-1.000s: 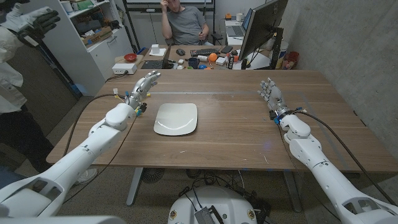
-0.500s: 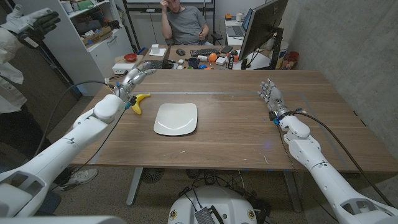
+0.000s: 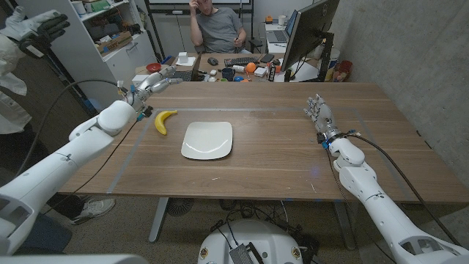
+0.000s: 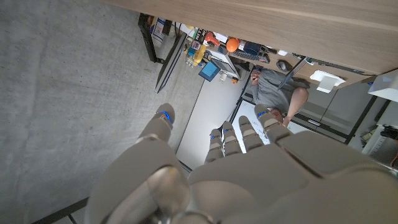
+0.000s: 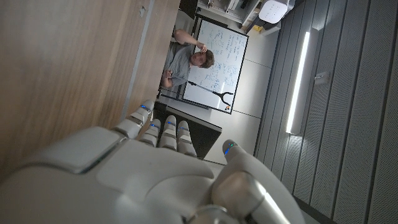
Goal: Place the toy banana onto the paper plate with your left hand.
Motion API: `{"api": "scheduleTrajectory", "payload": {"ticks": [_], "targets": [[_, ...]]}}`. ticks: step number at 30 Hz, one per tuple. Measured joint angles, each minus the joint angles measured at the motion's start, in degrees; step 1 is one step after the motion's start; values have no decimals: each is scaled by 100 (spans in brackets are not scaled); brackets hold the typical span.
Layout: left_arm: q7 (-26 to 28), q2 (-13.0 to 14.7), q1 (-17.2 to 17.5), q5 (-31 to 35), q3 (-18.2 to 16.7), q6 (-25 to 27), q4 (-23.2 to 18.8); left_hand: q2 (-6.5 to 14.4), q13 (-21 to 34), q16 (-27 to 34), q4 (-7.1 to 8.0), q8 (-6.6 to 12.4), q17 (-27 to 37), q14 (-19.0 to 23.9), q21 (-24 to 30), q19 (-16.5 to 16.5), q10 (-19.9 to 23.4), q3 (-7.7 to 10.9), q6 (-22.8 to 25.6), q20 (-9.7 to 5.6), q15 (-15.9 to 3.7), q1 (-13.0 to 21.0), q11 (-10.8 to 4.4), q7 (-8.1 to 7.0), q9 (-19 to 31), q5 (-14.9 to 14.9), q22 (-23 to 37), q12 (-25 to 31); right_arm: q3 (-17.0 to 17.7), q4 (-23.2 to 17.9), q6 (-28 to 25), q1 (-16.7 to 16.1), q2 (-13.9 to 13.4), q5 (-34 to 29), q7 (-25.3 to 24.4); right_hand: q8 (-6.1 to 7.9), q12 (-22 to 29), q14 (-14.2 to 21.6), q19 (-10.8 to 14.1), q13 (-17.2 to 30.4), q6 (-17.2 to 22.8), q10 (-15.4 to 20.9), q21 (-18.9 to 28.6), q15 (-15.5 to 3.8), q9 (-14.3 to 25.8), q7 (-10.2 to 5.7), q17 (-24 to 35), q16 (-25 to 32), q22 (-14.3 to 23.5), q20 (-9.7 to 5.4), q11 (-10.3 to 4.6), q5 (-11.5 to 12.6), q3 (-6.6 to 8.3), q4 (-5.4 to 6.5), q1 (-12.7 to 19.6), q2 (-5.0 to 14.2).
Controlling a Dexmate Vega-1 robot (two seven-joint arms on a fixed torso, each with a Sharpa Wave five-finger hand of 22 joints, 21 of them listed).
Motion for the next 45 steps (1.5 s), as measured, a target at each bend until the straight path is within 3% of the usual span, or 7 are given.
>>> {"api": "scheduleTrajectory", "payload": {"ticks": [4, 5, 11, 18, 33, 40, 45], "targets": [[-113, 178, -183, 78, 68, -41, 15, -40, 0, -8, 0, -23, 0, -19, -1, -9, -15, 0, -32, -70, -19, 84, -14, -11, 0, 0, 1, -35, 9, -14, 24, -15, 4, -3, -37, 0, 0, 0, 0, 0, 0, 0, 0, 0, 0, 0, 0, 0, 0, 0, 0, 0, 0, 0, 0, 0], [-426, 234, -251, 326, 91, -138, 16, -70, 0, -8, 0, -23, 0, -19, -1, -10, -30, 0, -43, -69, -19, 115, -30, -22, 0, 0, 1, -35, 25, -55, 35, -62, 20, -3, -51, 0, 0, 0, 0, 0, 0, 0, 0, 0, 0, 0, 0, 0, 0, 0, 0, 0, 0, 0, 0, 0], [-871, 506, -567, 792, 216, -248, -31, -190, 0, -23, -29, -23, 0, -76, -69, -54, -61, -66, -102, -112, -75, 234, -60, -42, 0, 0, 1, -94, 34, -104, 89, -130, 46, -11, -121, 0, 0, 0, 0, 0, 0, 0, 0, 0, 0, 0, -14, 0, 0, 0, 0, 0, 0, 0, 0, 0], [-1307, 794, -861, 1305, 356, -378, -124, -501, 0, -52, -5, -84, -1, -167, -122, -102, -185, -216, -249, -161, -74, 390, -59, -99, 0, 39, 1, -156, 50, -164, 148, -224, 80, -19, -232, 0, 0, 0, 0, -1, 0, 0, 0, 0, 0, 0, -14, 0, 0, 0, 0, 0, 0, 0, 0, 0], [-1944, 1384, -1091, 2400, 420, -594, -484, -805, 28, -87, 10, -105, -1, -432, -166, -160, -356, -378, -507, -210, -53, 667, -99, -115, -1, 129, 1, -199, -29, -350, 187, -348, 135, -134, -536, 0, 0, 0, 0, -1, 33, 0, 0, 0, -1, 30, -14, 0, 0, 0, 0, 0, 0, 0, 0, 0], [-2214, 1591, -1211, 3290, 487, -760, -717, -1103, 28, -110, 34, -128, -1, -707, -210, -307, -594, -619, -880, -119, 116, 914, -58, -83, -1, 266, 2, -244, -85, -460, 190, -407, 162, -194, -690, 0, 0, 0, 0, -1, 62, 0, 0, 0, 0, 0, -14, 0, 0, 0, 0, 0, 0, 0, 0, 0], [-2250, 1662, -1279, 3706, 513, -869, -832, -1174, 41, -110, 30, -128, -1, -757, -210, -361, -650, -698, -952, -65, 167, 936, -52, -93, 27, 350, 2, -244, -106, -506, 200, -435, 175, -220, -783, 0, 0, 0, 0, -1, 62, 0, 0, 0, 0, 0, -13, 0, -1, 0, 0, 0, 0, 0, 0, 0]]}}
